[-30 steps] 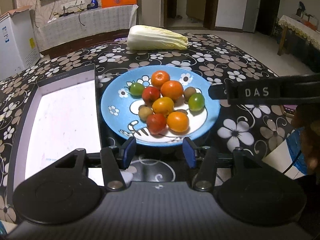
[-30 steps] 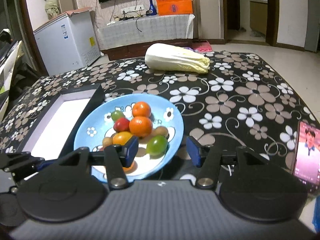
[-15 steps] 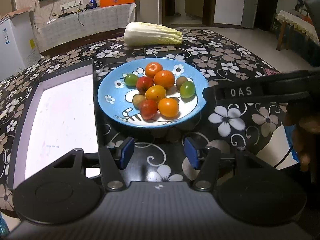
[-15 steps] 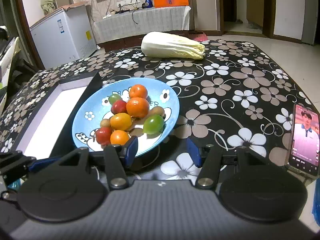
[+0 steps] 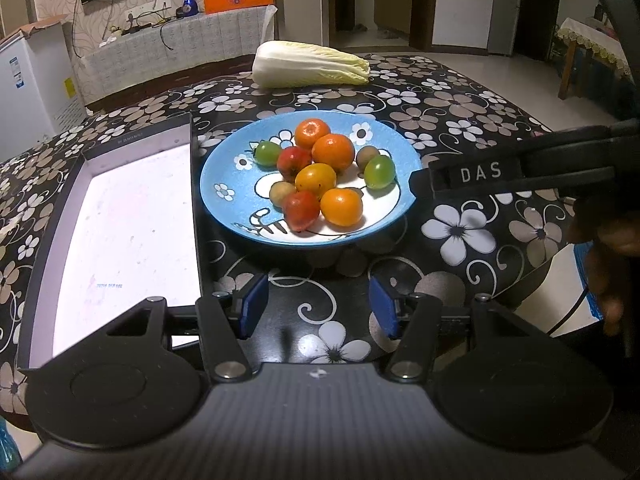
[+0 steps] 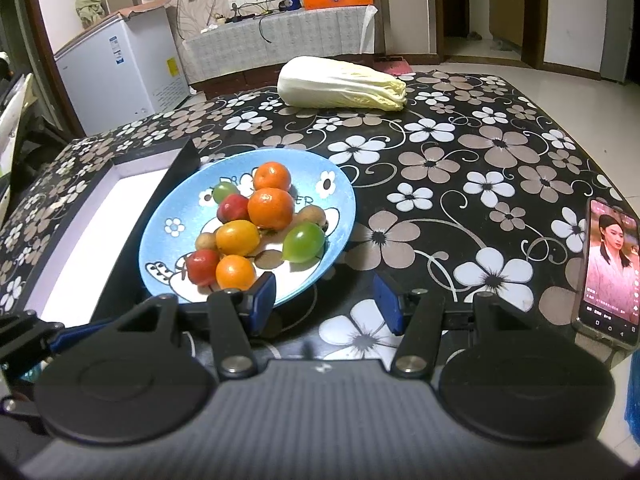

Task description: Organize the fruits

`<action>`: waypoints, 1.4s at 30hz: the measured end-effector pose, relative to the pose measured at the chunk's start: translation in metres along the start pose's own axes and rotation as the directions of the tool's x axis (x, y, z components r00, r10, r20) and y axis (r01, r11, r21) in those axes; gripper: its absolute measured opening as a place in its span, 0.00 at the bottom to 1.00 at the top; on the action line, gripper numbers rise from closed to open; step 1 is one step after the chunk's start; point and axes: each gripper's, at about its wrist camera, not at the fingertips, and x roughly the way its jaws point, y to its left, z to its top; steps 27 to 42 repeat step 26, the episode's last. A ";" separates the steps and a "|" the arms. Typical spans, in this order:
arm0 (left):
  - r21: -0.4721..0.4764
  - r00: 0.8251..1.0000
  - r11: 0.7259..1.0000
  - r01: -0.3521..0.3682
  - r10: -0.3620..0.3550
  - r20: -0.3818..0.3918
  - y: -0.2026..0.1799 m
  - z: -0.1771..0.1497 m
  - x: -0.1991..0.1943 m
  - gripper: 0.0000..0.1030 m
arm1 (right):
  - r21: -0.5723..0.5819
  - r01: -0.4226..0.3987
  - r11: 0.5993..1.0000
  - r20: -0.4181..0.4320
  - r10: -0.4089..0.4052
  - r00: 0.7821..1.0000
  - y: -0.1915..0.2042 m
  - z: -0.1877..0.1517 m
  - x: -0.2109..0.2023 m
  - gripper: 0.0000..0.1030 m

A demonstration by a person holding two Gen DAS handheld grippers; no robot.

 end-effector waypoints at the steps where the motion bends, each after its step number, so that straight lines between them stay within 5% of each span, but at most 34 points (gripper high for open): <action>1: -0.001 1.000 1.000 0.000 0.000 0.000 0.000 0.000 0.000 0.60 | -0.001 -0.001 1.000 0.000 0.001 1.000 0.000 0.000 0.000 0.55; 42: 0.008 1.000 1.000 -0.015 0.015 0.011 0.000 0.000 0.003 0.66 | 0.003 -0.001 1.000 0.000 0.001 1.000 -0.001 0.000 0.000 0.55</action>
